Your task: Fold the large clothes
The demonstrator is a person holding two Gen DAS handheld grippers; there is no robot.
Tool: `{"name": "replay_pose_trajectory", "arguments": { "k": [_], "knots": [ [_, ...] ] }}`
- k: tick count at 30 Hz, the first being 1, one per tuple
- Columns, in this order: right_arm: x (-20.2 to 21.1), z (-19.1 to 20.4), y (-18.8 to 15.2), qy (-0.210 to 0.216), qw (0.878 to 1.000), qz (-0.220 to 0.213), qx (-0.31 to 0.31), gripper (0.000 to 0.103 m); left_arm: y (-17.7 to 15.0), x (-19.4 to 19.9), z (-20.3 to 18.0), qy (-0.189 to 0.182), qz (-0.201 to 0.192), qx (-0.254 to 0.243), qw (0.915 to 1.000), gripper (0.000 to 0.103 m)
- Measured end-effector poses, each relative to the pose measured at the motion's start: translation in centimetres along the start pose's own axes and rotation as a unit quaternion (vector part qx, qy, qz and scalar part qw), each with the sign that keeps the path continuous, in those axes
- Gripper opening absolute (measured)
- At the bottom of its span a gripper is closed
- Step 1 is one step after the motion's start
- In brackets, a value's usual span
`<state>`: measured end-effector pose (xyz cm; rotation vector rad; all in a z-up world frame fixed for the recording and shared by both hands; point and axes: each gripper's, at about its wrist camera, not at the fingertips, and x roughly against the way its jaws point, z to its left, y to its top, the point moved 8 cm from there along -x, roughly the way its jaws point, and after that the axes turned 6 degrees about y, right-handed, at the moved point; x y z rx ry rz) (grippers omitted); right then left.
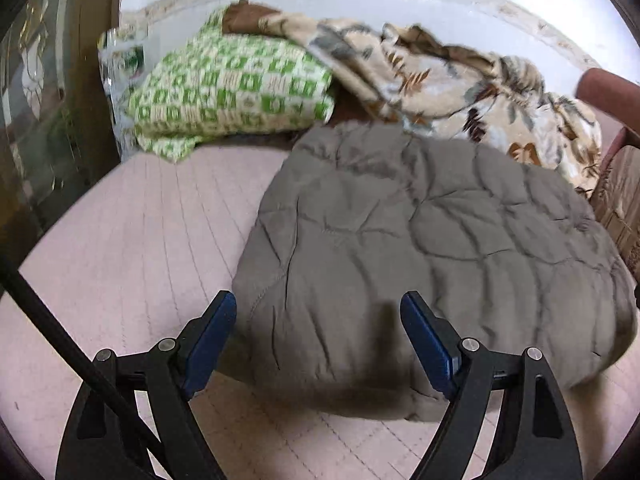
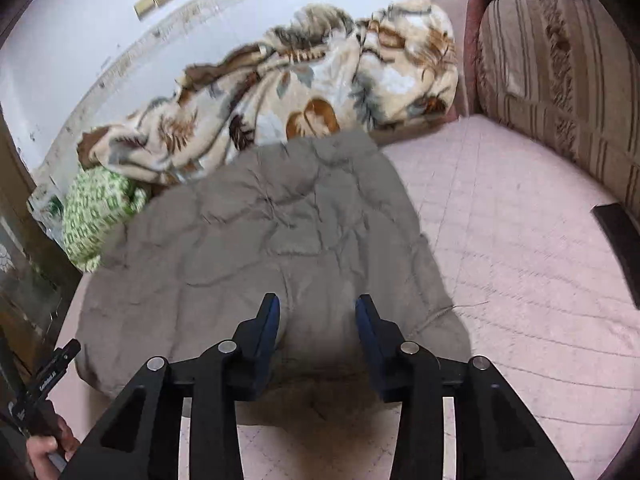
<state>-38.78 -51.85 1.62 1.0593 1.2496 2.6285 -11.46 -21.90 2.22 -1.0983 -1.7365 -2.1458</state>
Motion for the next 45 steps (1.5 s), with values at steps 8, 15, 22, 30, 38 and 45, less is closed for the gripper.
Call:
{"name": "replay_pose_trajectory", "arguments": {
  "k": [8, 15, 22, 30, 38, 45],
  "knots": [
    [-4.6, -1.2, -1.3, -0.062, 0.996, 0.052, 0.027, 0.041, -1.0, -2.7, -0.5, 0.033, 0.031, -0.008, 0.9989, 0.084],
    [-5.5, -1.4, -1.5, -0.07, 0.994, 0.064, 0.05, 0.041, -0.9, -3.4, -1.0, 0.058, 0.027, -0.016, 0.9978, 0.085],
    [-5.6, -1.4, -1.7, -0.062, 0.994, 0.069, 0.051, 0.041, -0.8, -3.5, -1.0, 0.061, 0.024, -0.019, 0.9976, 0.085],
    [-5.7, -1.4, -1.9, -0.057, 0.994, 0.07, 0.06, 0.042, -0.8, -3.5, -1.1, 0.073, 0.017, -0.026, 0.9969, 0.086],
    [-5.9, -1.3, -2.0, -0.063, 0.993, 0.072, 0.068, 0.042, -0.9, -3.5, -1.2, 0.079, 0.013, -0.034, 0.9962, 0.086],
    [-6.1, -1.4, -2.0, -0.067, 0.992, 0.079, 0.072, 0.042, -0.9, -3.5, -1.3, 0.084, 0.01, -0.041, 0.9955, 0.086]
  ]
}}
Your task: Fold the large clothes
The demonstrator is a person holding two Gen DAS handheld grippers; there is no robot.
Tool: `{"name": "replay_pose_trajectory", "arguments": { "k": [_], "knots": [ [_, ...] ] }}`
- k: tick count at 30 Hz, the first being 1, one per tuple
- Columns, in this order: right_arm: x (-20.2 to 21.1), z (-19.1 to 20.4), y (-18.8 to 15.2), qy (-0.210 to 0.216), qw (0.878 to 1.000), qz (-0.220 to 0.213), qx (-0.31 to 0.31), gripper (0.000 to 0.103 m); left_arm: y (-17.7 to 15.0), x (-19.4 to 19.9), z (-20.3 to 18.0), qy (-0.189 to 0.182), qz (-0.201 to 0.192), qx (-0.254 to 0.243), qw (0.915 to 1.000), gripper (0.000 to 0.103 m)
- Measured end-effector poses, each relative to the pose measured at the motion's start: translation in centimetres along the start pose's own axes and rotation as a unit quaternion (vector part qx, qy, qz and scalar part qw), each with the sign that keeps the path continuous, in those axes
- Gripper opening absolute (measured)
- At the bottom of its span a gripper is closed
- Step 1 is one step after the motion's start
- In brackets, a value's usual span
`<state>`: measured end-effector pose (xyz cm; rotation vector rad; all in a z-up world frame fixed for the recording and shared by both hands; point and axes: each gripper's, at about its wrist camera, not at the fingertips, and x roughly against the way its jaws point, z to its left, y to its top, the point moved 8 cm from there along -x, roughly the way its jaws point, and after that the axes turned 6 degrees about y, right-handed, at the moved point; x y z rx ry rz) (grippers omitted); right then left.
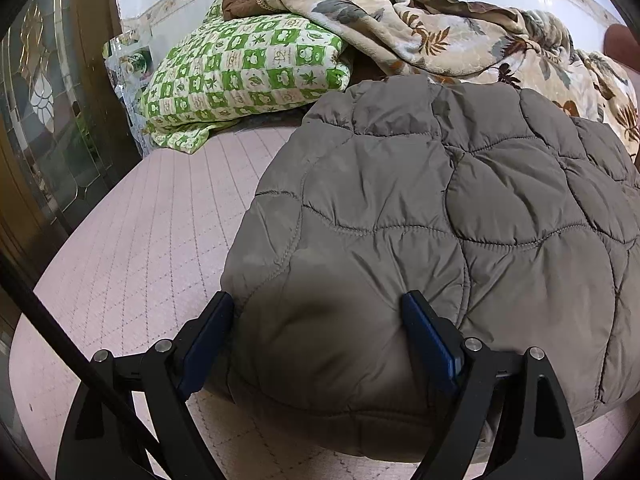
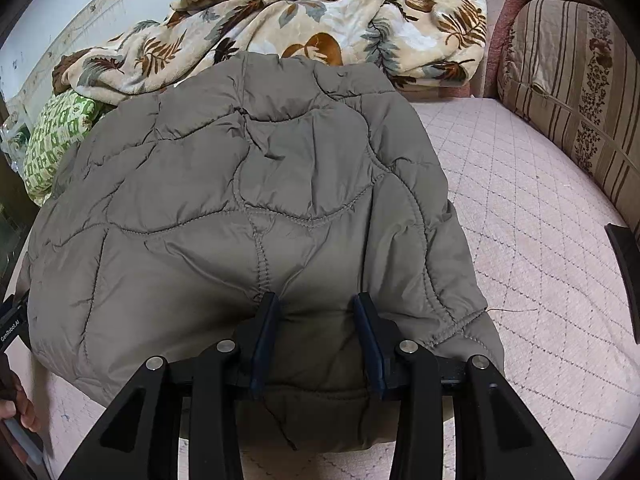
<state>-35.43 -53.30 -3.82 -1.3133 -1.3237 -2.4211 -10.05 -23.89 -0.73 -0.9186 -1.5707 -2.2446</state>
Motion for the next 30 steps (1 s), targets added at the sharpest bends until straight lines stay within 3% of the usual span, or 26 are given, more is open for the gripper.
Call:
{"name": "replay_pose_trajectory", "arguments": {
  "k": [23, 30],
  "knots": [
    [-0.1, -0.1, 0.0, 0.0, 1.0, 0.003, -0.004, 0.043, 0.2, 0.3, 0.2, -0.006, -0.002, 0.002, 1.0, 0.086],
    [1.9, -0.1, 0.5, 0.007, 1.0, -0.018, -0.02, 0.046, 2.4, 3.4, 1.0, 0.002, -0.074, 0.023, 0.997, 0.086]
  ]
}}
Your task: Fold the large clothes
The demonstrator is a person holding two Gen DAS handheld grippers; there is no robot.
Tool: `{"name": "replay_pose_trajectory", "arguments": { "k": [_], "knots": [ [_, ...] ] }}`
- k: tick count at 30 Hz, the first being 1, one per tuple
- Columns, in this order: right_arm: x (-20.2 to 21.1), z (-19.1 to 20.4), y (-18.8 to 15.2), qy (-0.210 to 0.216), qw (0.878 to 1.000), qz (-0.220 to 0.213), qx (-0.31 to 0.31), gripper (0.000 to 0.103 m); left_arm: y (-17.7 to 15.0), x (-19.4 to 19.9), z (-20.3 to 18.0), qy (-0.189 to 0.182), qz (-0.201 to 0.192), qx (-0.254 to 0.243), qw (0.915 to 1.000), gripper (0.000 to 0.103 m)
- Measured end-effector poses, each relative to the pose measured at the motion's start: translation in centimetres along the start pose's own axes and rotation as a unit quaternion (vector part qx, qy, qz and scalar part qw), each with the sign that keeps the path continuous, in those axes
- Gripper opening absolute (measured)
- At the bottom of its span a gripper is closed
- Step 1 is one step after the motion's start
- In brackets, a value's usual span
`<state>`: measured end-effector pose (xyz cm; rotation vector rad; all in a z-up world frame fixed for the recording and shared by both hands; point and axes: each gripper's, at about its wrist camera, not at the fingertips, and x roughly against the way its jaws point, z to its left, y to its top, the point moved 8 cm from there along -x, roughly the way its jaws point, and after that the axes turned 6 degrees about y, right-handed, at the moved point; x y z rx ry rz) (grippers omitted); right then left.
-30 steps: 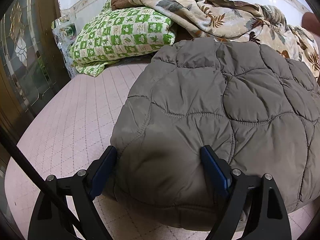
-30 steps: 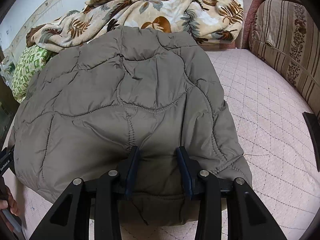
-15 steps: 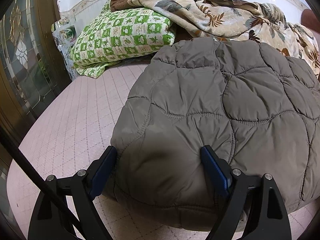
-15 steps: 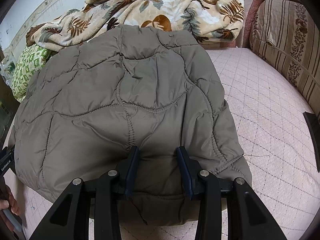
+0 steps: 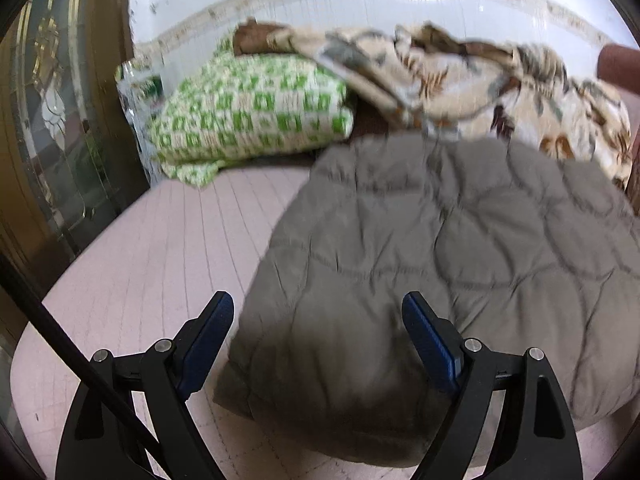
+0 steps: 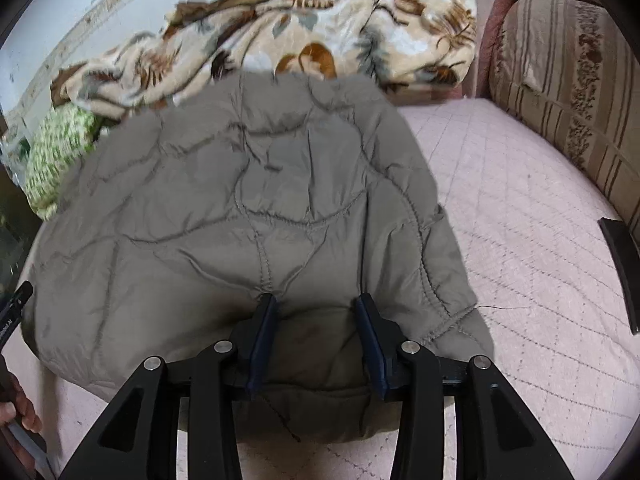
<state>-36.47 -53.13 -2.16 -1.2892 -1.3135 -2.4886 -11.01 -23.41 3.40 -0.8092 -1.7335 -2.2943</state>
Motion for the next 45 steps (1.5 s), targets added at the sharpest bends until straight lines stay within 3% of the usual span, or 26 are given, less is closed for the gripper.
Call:
{"name": "replay_pose_trajectory", "arguments": {
  "k": [4, 12, 18, 27, 45],
  "knots": [
    [1.6, 0.4, 1.0, 0.013, 0.999, -0.034, -0.01, 0.049, 1.3, 1.4, -0.1, -0.01, -0.035, 0.023, 0.9991, 0.086],
    [2.3, 3.6, 1.8, 0.038, 0.997, -0.066, 0.025, 0.057, 0.7, 1.3, -3.1, -0.045, -0.029, -0.018, 0.9984, 0.086],
    [0.7, 5.7, 0.9, 0.038, 0.996, -0.049, 0.057, 0.057, -1.2, -0.7, -4.3, -0.068, 0.027, -0.035, 0.9967, 0.086],
    [-2.0, 4.8, 0.1, 0.044, 0.999, -0.008, 0.027, 0.064, -1.8, -0.8, -5.0, -0.056, 0.028, -0.061, 0.9962, 0.086],
    [-2.4, 5.1, -0.4, 0.037, 0.998, -0.003, 0.043, 0.068, -1.9, -0.8, -5.4, -0.045, 0.024, -0.076, 0.9958, 0.086]
  ]
}}
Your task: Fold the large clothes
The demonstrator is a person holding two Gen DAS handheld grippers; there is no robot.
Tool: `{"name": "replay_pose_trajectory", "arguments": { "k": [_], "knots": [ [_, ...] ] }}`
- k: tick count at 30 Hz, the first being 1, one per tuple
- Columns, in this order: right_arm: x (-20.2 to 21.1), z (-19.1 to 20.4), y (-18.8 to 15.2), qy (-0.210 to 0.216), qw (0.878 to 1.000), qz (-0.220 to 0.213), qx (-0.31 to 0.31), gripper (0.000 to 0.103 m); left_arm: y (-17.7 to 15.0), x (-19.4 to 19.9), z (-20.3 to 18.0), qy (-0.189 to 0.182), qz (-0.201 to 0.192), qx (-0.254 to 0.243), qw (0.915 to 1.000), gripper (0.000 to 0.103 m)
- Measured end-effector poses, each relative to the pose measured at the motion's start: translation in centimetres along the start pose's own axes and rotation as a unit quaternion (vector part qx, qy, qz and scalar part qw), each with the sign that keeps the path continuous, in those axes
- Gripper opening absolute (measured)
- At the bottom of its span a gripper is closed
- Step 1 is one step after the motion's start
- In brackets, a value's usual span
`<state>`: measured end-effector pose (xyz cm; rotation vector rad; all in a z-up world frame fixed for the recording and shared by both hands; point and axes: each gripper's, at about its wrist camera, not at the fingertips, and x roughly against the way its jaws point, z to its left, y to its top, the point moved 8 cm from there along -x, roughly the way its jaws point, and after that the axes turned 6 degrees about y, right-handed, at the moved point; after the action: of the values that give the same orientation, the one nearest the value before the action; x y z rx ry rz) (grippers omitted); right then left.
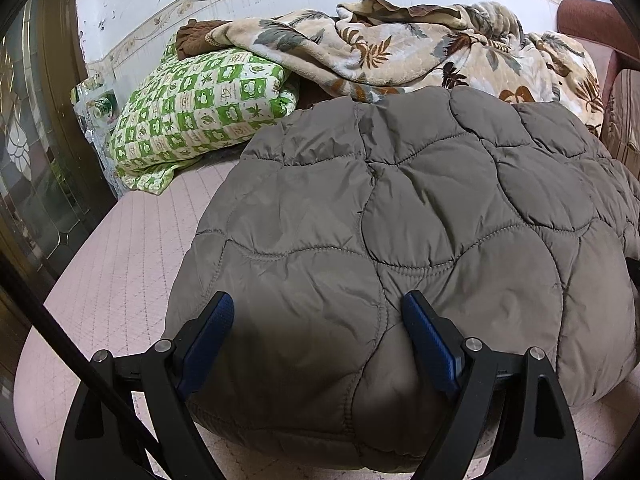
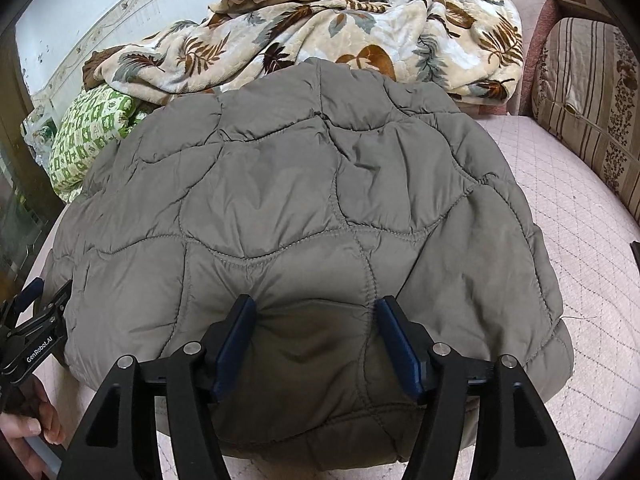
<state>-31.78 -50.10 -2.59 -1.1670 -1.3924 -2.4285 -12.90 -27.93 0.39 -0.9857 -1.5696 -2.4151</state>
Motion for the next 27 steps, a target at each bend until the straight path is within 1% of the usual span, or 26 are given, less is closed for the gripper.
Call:
{"name": "replay_pose_trajectory", "arguments": {
  "k": [27],
  "knots": [
    [-0.14, -0.02, -0.03, 0.0, 1.0, 0.0, 0.001, 0.071, 0.02, -0.01, -0.2, 0.001, -0.001, -0.002, 1.0, 0.086]
  ]
}}
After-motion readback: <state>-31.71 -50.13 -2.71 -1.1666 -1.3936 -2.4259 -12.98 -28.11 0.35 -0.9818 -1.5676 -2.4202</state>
